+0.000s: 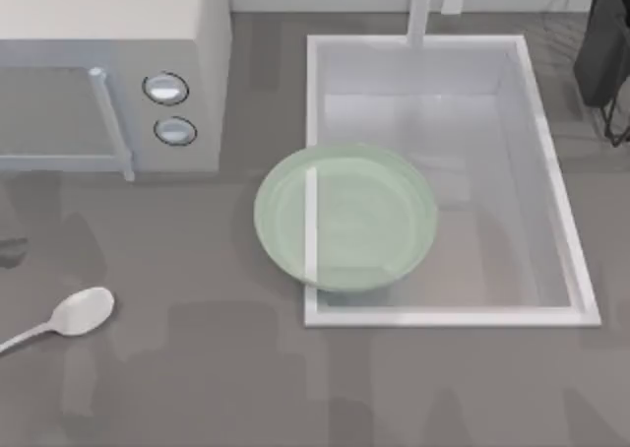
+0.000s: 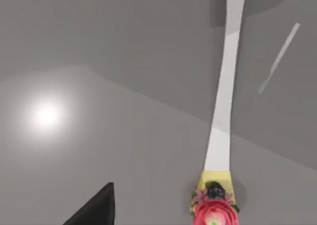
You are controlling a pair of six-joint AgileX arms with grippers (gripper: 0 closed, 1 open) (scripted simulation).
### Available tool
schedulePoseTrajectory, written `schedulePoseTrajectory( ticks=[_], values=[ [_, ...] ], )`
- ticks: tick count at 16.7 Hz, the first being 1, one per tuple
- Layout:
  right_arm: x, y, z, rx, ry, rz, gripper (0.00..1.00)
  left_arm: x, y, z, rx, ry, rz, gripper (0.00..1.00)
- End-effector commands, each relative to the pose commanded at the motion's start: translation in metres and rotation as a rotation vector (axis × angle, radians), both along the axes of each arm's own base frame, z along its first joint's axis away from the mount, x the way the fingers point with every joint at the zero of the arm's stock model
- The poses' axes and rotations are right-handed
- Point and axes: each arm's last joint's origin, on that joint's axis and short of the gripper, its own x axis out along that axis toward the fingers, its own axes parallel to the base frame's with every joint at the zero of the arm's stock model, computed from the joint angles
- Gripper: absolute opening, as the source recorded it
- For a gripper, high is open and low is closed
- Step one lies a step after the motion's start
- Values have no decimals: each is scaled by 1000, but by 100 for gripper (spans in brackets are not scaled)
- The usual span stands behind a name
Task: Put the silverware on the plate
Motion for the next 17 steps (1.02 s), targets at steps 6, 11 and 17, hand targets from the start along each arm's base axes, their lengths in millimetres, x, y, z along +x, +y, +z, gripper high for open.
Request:
schedulePoseTrajectory(
  ticks=[6,11,17],
  values=[
    [0,0,0,0,0,0,100,4,0,-1,-3,23,-27,100],
    [0,0,0,0,0,0,100,8,1,-30,-4,29,-23,100],
    [0,0,0,0,0,0,100,6,2,-94,-2,20,-24,100]
  ],
)
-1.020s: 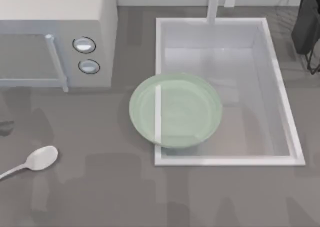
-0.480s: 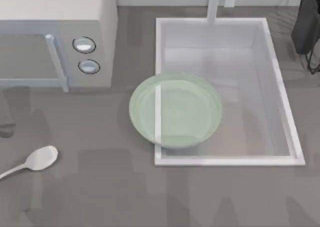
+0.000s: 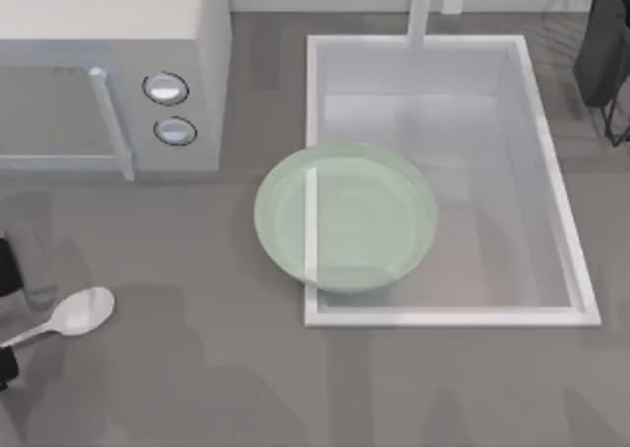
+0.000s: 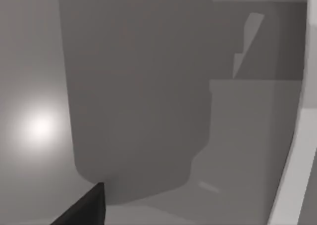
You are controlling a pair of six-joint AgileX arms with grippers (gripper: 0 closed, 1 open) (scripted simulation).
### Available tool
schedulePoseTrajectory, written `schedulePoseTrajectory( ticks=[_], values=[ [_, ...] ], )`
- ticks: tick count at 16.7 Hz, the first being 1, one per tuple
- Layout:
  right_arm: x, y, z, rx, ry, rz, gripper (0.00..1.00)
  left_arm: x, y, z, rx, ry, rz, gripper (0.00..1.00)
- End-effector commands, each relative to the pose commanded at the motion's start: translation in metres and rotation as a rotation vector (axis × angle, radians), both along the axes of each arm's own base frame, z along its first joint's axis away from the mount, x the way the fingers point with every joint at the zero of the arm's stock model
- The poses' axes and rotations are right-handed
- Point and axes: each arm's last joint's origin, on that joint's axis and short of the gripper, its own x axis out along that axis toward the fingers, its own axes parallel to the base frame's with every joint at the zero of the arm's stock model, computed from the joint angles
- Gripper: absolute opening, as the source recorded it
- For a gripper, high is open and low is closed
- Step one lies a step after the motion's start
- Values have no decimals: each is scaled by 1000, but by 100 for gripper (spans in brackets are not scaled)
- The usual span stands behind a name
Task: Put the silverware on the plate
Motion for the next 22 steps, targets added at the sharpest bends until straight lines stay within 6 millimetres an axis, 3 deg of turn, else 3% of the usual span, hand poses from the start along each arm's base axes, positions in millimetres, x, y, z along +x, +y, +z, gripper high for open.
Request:
schedulePoseTrajectory(
  ticks=[5,18,22],
  values=[
    [0,0,0,0,0,0,100,-2,0,-7,-1,6,0,100],
    [0,0,0,0,0,0,100,-2,0,-7,-1,6,0,2],
    [0,0,0,0,0,0,100,-2,0,-7,-1,6,0,0]
  ],
)
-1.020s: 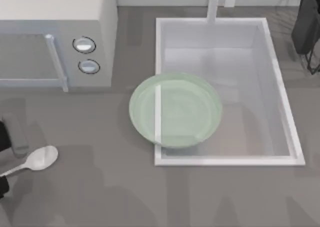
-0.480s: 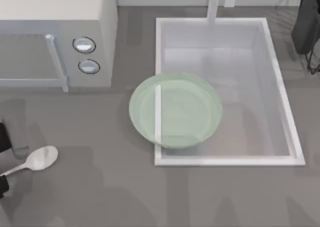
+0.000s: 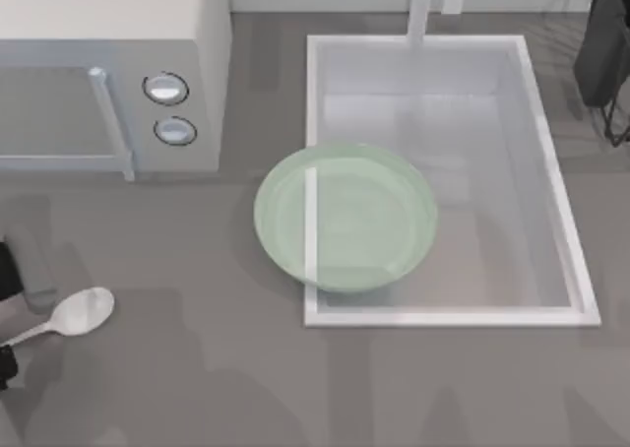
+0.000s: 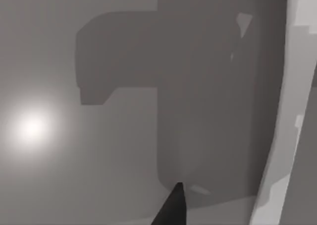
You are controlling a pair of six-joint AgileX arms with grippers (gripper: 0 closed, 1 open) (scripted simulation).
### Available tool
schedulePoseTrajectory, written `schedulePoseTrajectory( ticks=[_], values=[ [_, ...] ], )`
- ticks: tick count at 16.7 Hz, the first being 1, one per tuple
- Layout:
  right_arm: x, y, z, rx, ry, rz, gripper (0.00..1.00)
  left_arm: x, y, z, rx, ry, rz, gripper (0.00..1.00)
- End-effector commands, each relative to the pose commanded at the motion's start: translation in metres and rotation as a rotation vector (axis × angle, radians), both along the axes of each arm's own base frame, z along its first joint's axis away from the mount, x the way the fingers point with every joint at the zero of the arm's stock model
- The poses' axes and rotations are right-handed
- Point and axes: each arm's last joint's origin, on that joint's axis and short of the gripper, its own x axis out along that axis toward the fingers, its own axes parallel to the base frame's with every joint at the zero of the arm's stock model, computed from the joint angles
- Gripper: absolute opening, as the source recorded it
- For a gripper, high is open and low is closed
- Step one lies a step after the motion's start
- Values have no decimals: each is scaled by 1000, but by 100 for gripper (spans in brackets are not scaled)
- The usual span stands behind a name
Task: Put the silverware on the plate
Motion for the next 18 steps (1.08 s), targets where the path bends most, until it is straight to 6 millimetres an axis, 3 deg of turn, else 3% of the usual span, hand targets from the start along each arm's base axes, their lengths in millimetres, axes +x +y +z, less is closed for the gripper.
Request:
schedulePoseTrajectory(
  ticks=[4,5,8,16,18],
  values=[
    [0,0,0,0,0,0,100,0,0,0,0,0,0,0],
    [0,0,0,0,0,0,100,-1,-1,22,-13,-11,21,0],
    [0,0,0,0,0,0,100,4,0,34,-11,-28,20,0],
    [0,0,0,0,0,0,100,0,-1,112,-15,7,19,0],
    [0,0,0,0,0,0,100,-1,-1,122,-13,-11,21,0]
  ],
)
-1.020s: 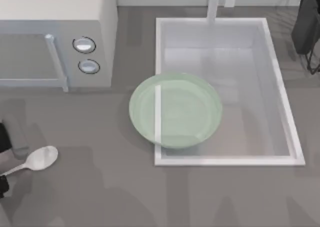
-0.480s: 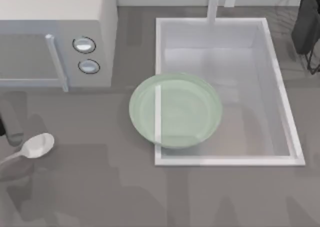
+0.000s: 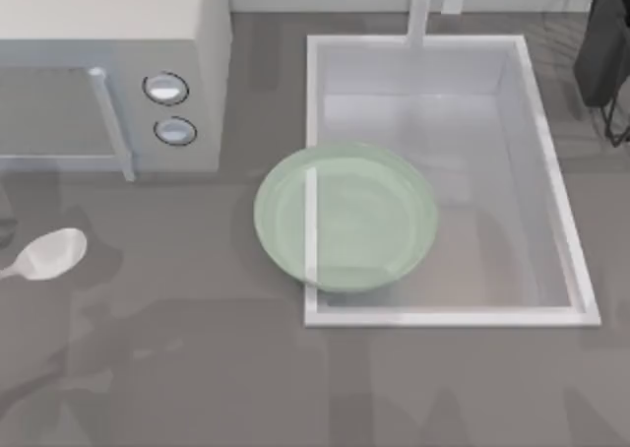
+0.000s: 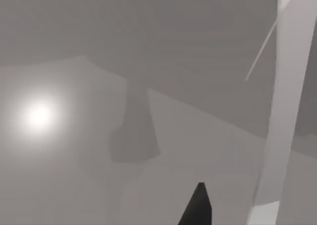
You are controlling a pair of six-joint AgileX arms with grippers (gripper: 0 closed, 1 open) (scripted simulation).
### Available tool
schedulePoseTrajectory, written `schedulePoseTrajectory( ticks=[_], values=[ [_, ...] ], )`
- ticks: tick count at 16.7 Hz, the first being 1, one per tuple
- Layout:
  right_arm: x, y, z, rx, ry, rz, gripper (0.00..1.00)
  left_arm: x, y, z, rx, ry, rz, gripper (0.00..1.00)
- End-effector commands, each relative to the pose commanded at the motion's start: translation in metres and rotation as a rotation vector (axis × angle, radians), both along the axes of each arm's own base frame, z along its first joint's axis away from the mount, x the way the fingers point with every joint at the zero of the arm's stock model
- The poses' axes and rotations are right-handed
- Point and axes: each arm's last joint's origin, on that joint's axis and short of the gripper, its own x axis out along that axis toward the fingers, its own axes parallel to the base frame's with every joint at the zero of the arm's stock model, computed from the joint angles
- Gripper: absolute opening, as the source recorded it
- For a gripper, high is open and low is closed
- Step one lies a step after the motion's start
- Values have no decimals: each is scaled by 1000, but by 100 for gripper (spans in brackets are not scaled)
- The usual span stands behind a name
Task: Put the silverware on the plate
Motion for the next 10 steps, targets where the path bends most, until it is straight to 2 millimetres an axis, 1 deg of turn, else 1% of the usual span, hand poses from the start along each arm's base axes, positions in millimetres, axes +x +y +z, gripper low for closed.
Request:
schedulePoseTrajectory(
  ticks=[4,6,8,10],
  values=[
    [0,0,0,0,0,0,100,0,1,-2,0,4,0,0],
    [0,0,0,0,0,0,100,4,-3,3,-1,-8,-45,0],
    [0,0,0,0,0,0,100,11,-12,13,-3,-27,-151,0],
    [0,0,0,0,0,0,100,21,-26,26,-8,-44,-315,0]
  ],
)
